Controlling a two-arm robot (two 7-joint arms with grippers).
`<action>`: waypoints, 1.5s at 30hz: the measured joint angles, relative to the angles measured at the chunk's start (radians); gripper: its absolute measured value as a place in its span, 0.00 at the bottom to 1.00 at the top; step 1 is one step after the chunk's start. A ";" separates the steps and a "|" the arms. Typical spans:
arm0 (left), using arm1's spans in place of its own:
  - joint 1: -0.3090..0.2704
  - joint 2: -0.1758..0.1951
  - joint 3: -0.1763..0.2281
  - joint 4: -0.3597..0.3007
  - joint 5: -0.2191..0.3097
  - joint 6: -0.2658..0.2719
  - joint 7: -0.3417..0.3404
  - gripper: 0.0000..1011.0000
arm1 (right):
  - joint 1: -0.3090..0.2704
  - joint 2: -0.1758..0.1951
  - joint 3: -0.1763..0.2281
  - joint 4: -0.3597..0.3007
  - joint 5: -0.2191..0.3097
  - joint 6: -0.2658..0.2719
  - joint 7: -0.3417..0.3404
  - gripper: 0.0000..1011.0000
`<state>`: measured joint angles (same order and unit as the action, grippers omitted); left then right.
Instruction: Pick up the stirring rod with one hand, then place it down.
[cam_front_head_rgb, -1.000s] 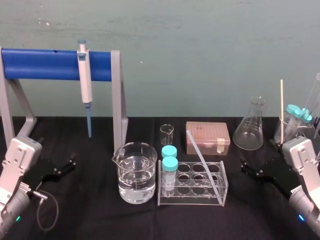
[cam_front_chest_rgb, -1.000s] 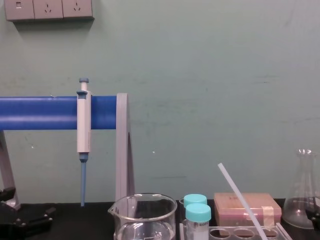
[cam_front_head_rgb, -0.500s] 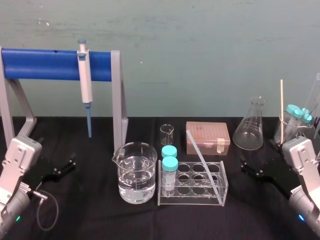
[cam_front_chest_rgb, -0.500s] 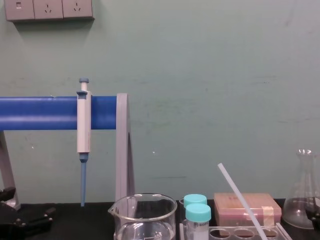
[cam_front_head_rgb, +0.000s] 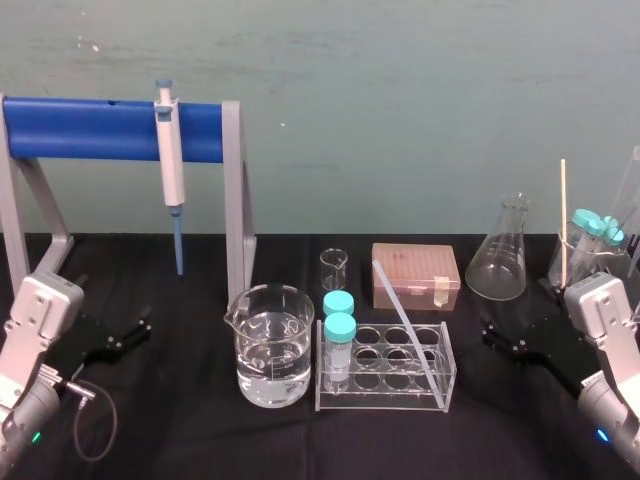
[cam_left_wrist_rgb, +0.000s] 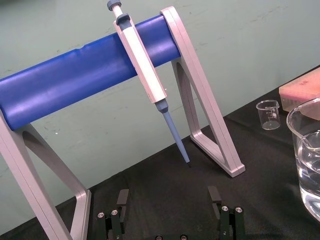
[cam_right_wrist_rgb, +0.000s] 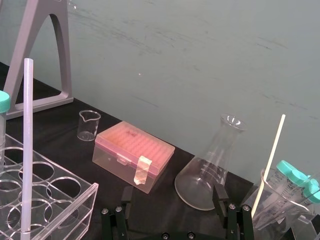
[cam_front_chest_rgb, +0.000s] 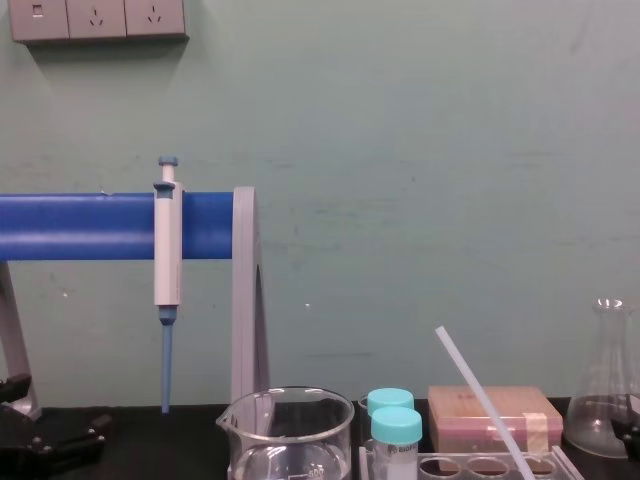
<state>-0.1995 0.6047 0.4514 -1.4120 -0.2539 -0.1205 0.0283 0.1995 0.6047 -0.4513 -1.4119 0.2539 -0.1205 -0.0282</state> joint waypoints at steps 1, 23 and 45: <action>0.000 0.000 0.000 0.000 0.000 0.000 0.000 0.99 | 0.000 0.000 0.000 0.000 0.000 0.000 0.000 0.99; 0.000 0.000 0.000 0.000 0.000 0.000 0.000 0.99 | 0.000 0.000 0.000 0.000 0.000 0.000 0.000 0.99; 0.000 0.000 0.000 0.000 0.000 0.000 0.000 0.99 | 0.007 -0.001 -0.003 -0.011 -0.083 -0.283 0.126 0.99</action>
<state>-0.1996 0.6047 0.4514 -1.4120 -0.2538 -0.1205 0.0283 0.2069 0.6041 -0.4541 -1.4232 0.1711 -0.4036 0.0974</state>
